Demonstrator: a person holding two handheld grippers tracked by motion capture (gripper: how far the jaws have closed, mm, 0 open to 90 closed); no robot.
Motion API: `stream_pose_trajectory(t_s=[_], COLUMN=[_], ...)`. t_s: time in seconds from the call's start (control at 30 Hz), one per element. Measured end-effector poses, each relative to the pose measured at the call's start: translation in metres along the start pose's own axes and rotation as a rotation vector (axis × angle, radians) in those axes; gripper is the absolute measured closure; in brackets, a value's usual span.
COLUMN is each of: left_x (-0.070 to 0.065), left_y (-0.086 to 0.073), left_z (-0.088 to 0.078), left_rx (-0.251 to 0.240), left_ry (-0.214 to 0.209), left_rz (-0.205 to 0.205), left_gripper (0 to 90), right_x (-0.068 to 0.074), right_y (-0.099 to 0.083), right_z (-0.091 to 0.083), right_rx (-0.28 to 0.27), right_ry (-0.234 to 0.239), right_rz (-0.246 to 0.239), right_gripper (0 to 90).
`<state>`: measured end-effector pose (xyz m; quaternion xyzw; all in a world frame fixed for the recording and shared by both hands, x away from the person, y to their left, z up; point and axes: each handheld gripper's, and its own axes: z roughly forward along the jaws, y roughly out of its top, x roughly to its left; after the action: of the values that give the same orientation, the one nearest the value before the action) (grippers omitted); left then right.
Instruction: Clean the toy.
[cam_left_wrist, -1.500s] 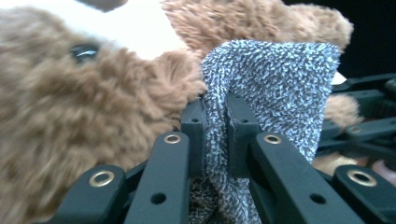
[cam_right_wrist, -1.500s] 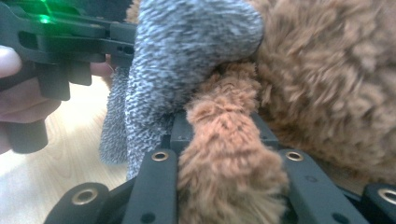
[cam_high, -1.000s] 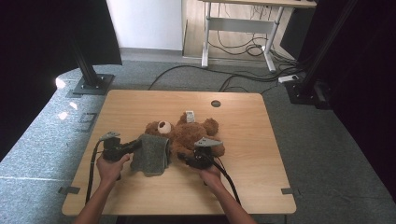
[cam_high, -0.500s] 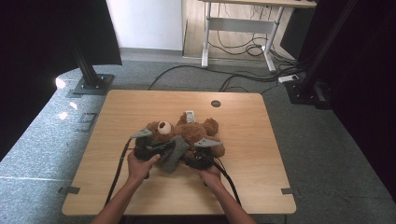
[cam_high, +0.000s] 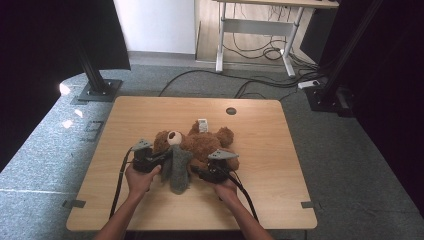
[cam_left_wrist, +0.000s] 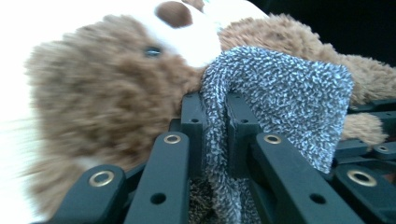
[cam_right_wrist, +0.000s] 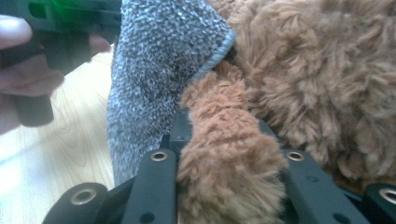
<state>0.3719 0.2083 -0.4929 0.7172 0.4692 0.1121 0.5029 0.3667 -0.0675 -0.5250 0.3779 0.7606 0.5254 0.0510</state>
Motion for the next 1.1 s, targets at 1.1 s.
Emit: stream_pose_trajectory(t_s=[1.1], left_x=[0.057], left_y=[-0.009], left_z=[-0.022], left_rx=[-0.022], left_ry=[0.065], left_rz=[-0.148], left_gripper=[79.4], right_x=[-0.021], right_y=[0.015], right_z=[-0.104], right_rx=[-0.135], right_ry=[-0.173], right_rz=[-0.037], right_gripper=[38.7])
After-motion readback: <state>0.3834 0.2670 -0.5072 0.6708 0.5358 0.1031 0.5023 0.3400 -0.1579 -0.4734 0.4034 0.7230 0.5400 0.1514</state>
